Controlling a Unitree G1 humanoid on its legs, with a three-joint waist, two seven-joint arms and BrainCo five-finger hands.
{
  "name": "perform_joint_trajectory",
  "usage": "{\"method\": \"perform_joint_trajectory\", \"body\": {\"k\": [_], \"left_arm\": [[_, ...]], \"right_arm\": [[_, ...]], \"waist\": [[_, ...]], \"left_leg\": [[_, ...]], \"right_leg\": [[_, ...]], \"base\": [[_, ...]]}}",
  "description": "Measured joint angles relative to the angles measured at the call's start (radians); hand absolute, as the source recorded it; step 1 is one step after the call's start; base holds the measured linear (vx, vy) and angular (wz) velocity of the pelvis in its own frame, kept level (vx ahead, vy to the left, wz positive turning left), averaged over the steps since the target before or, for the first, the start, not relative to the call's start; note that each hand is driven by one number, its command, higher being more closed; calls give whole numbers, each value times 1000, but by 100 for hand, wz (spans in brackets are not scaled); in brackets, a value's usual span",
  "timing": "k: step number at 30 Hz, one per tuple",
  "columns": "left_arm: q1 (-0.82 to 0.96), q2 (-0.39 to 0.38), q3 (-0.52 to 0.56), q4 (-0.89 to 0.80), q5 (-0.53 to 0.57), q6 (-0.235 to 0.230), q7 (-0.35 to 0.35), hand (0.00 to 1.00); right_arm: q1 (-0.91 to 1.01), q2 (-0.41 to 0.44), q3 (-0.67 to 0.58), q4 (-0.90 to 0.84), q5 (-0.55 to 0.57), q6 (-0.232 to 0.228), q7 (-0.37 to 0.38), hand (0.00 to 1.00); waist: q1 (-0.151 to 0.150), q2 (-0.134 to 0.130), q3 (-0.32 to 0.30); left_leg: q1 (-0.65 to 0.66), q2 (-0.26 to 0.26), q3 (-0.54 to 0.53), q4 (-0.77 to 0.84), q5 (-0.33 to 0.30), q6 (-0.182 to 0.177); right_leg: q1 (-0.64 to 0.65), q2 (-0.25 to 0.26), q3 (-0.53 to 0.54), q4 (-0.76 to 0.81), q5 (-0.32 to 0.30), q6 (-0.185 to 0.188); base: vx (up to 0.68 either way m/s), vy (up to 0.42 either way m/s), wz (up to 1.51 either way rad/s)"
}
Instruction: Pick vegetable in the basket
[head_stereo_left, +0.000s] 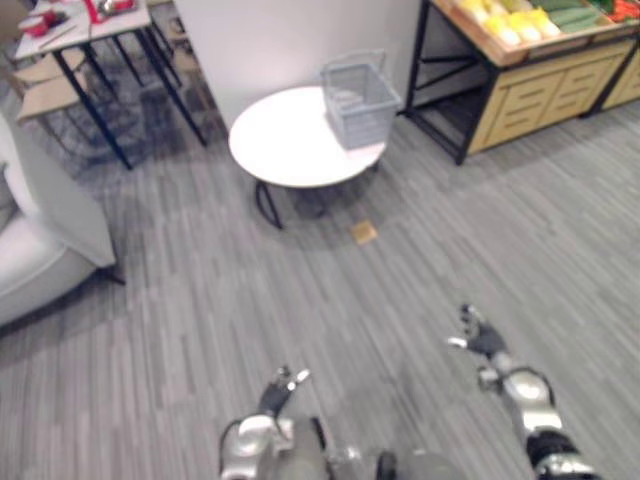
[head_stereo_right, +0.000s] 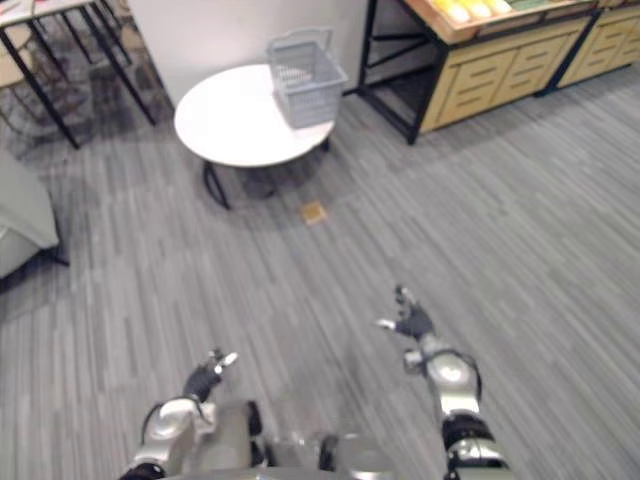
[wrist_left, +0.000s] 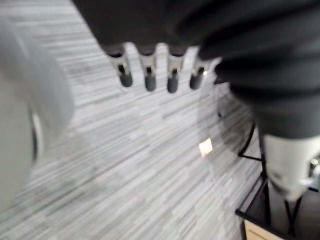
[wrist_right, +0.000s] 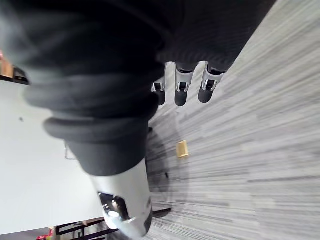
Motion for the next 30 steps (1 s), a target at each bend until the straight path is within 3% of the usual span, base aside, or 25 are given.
{"method": "perform_joint_trajectory", "body": {"k": [2, 3, 4, 5, 6, 7, 8, 9, 11, 13, 15, 17, 18, 20, 21, 22, 23, 24, 25, 26, 28, 30], "left_arm": [[30, 3, 1, 2, -1, 2, 12, 0], [46, 8, 0, 4, -2, 6, 18, 0], [48, 8, 0, 4, -3, 12, 20, 0], [44, 18, 4, -1, -10, 31, 24, 0], [38, 42, 4, 5, -9, 44, 31, 0], [33, 49, 3, 6, -9, 50, 33, 0], [26, 59, 0, 14, -8, 51, 32, 0], [26, 62, 0, 29, -3, 55, 25, 0], [40, 65, 0, 35, 0, 55, 15, 0], [39, 69, 1, 28, 0, 48, 8, 0], [34, 93, 0, -2, 0, 39, -5, 0], [32, 115, -1, -3, -2, 40, -5, 0], [38, 121, -1, -3, -2, 41, -4, 0], [62, 117, 7, 2, -10, 43, 1, 0], [71, 106, 20, 2, -11, 46, 2, 0], [91, 68, 49, 2, -20, 49, 4, 0], [110, 44, 69, -3, -34, 48, -7, 0], [108, 34, 70, -2, -45, 50, -14, 0], [101, 24, 70, -3, -48, 51, -27, 0], [102, 2, 70, -5, -48, 55, -35, 0], [99, -15, 74, -12, -51, 58, -54, 0], [77, -15, 67, -12, -49, 55, -68, 0]], "right_arm": [[-61, -29, -1, 7, 2, 3, -6, 0], [-82, -49, 3, 7, 2, 4, -15, 0], [-91, -65, 5, 7, 2, 4, -21, 0], [-109, -81, 3, 27, 4, 5, -34, 0], [-125, -80, 6, 63, 2, 6, -43, 0], [-137, -81, 6, 81, 1, 6, -44, 0], [-162, -86, 1, 121, 0, 7, -47, 0], [-190, -98, 1, 142, -8, 8, -45, 0], [-247, -112, 6, 150, -33, 7, -41, 0], [-302, -151, 12, 147, -35, 6, -40, 0], [-351, -200, 18, 109, -35, 7, -45, 0], [-374, -228, 38, 91, -30, 11, -63, 0], [-375, -237, 39, 88, -30, 18, -71, 0], [-364, -239, 39, 41, -30, 23, -71, 0], [-359, -242, 39, 4, -30, 23, -71, 0], [-341, -247, 45, -76, -33, 19, -72, 0], [-334, -250, 60, -142, -44, 17, -73, 0], [-332, -250, 62, -169, -59, 20, -74, 0], [-332, -243, 79, -191, -77, 29, -78, 0], [-330, -230, 105, -210, -102, 49, -81, 0], [-333, -200, 118, -213, -135, 55, -97, 0], [-368, -162, 133, -200, -194, 55, -128, 0]], "waist": [[14, 20, 3], [25, 30, -5], [33, 29, -6], [42, 20, -17], [47, -25, -29], [41, -38, -31], [25, -50, -28], [16, -50, -28], [14, -31, -18], [16, -3, -3], [16, 9, 3], [17, 5, 6], [19, 4, 8], [20, -4, 5], [22, 2, 5], [32, 33, 0], [26, 59, -16], [17, 73, -17], [15, 73, -15], [31, 66, -12], [39, 54, -6], [41, 41, 0]], "left_leg": [[-19, -37, 26, -323, 112, 4], [-32, -51, 12, -402, 157, 2], [-38, -55, 4, -416, 164, 3], [-59, -70, -12, -351, 239, 53], [-63, -94, 17, -297, 224, 84], [-60, -106, 19, -279, 208, 121], [-46, -136, 6, -246, 163, 179], [-16, -154, -3, -231, 121, 185], [63, -157, -12, -242, 86, 178], [145, -151, -44, -283, 66, 162], [190, -147, -89, -320, 37, 142], [214, -148, -118, -307, -3, 122], [227, -150, -138, -269, -51, 94], [262, -158, -156, -198, -152, 68], [278, -154, -155, -191, -176, 58], [309, -119, -128, -182, -203, 28], [256, -56, -97, -30, -202, 33], [198, -11, -90, 98, -159, 46], [116, 46, -72, 256, -42, 63], [84, 80, -42, 294, -54, 33], [78, 82, -5, 199, -86, 27], [58, 39, 113, -79, -49, 27]], "right_leg": [[60, 11, 31, -2, -41, 36], [99, 8, 54, 9, -114, 46], [109, 7, 58, 17, -158, 59], [121, -24, 54, 79, -235, 80], [52, -75, 47, 264, -250, 91], [-5, -110, 29, 403, -224, 109], [-106, -168, 9, 642, -109, 90], [-181, -198, 10, 766, -126, 66], [-251, -196, -5, 742, -157, 65], [-294, -155, -28, 577, -152, 77], [-380, -114, -24, 335, -92, 137], [-419, -102, -4, 98, 38, 172], [-433, -101, 13, 20, 94, 168], [-445, -126, 16, 71, 126, 150], [-447, -127, 14, 108, 147, 122], [-442, -119, -12, 169, 134, 98], [-431, -114, -46, 180, 129, 88], [-420, -104, -66, 179, 113, 72], [-386, -95, -80, 157, 102, 56], [-327, -90, -80, 129, 97, 42], [-231, -95, -86, 97, 64, 36], [-151, -126, -116, 70, 49, 45]], "base": [[542, 96, -61], [614, 172, -66], [535, 225, -63], [583, 234, -40], [595, 234, -24], [631, 224, 7], [622, 230, 32], [618, 213, 31], [538, 133, 19], [487, 79, 35], [383, 17, 49], [336, -49, 46], [465, -110, 55], [498, -175, 40], [553, -233, 7], [622, -221, 13], [597, -210, 30], [557, -204, 46], [526, -221, 30], [555, -214, 18], [568, -130, 20], [569, -42, 26]]}}
